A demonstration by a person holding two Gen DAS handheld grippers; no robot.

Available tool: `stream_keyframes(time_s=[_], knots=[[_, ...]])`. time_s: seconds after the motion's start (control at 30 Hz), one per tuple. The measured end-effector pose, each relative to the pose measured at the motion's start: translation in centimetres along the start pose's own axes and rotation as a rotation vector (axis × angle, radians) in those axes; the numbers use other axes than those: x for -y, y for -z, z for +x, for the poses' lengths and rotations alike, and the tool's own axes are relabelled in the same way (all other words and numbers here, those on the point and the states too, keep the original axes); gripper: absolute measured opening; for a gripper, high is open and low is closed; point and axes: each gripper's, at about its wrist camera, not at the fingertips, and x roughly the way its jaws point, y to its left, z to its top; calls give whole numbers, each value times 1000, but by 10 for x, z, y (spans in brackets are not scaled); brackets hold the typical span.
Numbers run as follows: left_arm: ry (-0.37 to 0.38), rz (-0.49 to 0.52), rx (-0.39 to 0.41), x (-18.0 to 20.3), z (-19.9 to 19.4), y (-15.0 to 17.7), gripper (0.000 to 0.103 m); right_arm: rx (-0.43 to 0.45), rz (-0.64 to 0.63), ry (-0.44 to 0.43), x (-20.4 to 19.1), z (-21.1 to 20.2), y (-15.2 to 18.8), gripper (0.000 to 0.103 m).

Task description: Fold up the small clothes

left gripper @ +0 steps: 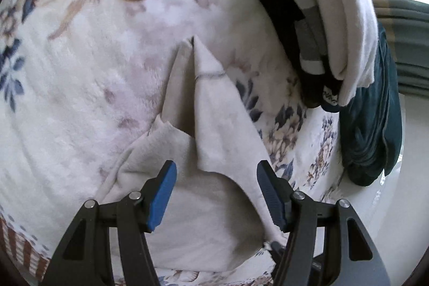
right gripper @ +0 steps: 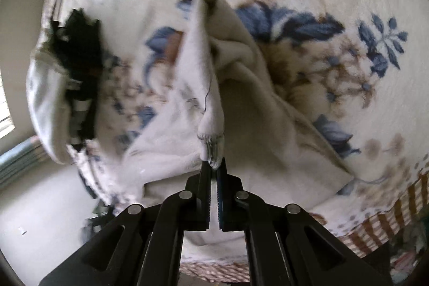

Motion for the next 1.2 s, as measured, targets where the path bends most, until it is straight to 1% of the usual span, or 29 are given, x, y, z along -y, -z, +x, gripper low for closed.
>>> stream_keyframes(time_s=[0.1,0.17,0.2,0.23,0.27,0.3,0.33,0.37,0.4,0.5,0.57,0.63,0.7,0.77,0.87,0.9,0.93,0.97,1.0,1.03,1.07,1.1,1.13,1.2], knots=[[41,-44,-18,-1,17,-6,60,-1,-13,-19,-8,-7,1,4],[52,-58,-28,-2,26,-10,60,-1,-14,-20,-8,-9,-1,4],[45,-67,-35,-2,34,-13,60,0,-17,-16,-9,-8,-1,4],[40,-75,-31,-3,36,-13,58,3,-16,-12,-8,-10,-2,4],[65,-92,-6,-5,36,-14,57,2,-13,-12,-6,-11,-3,4],[77,-103,15,-5,34,-14,43,-1,-10,-13,-4,-12,-4,4],[80,-91,45,-4,30,-13,25,0,-7,-12,-4,-11,-4,4],[65,-70,57,-1,27,-12,4,0,-3,-11,-2,-12,-4,4],[47,-45,89,2,20,-9,4,-1,-2,-11,0,-13,-4,4],[44,13,169,8,-6,4,4,-4,-12,-2,6,-13,-4,4],[53,41,191,9,-24,22,4,0,-28,17,8,-12,-4,4],[40,54,209,1,-38,40,4,0,-60,49,10,-10,-3,4],[23,46,204,-11,-41,54,4,-12,-91,93,17,-4,-2,4],[-8,33,184,-30,-36,65,4,-25,-106,143,28,3,-1,4],[-72,-15,164,-62,-18,69,4,-43,-98,194,49,13,-2,4],[-103,-26,166,-71,-11,67,4,-40,-99,207,53,15,-3,4],[-125,-37,170,-79,-5,65,4,-25,-110,224,55,16,-4,4],[-124,-45,166,-85,-2,63,4,-1,-136,248,56,18,-7,4],[-124,-54,156,-90,3,59,4,3,-159,254,55,20,-9,4],[-124,-55,154,-92,4,58,4,-18,-191,252,53,25,-11,4],[-121,-47,149,-91,5,56,4,-44,-217,266,50,28,-12,4],[-133,-27,143,-89,6,54,4,-48,-225,264,49,25,-10,4],[-138,-15,142,-89,7,54,4,-56,-234,253,48,21,-8,8],[-146,1,136,-87,10,54,4,-54,-254,302,43,6,1,8]])
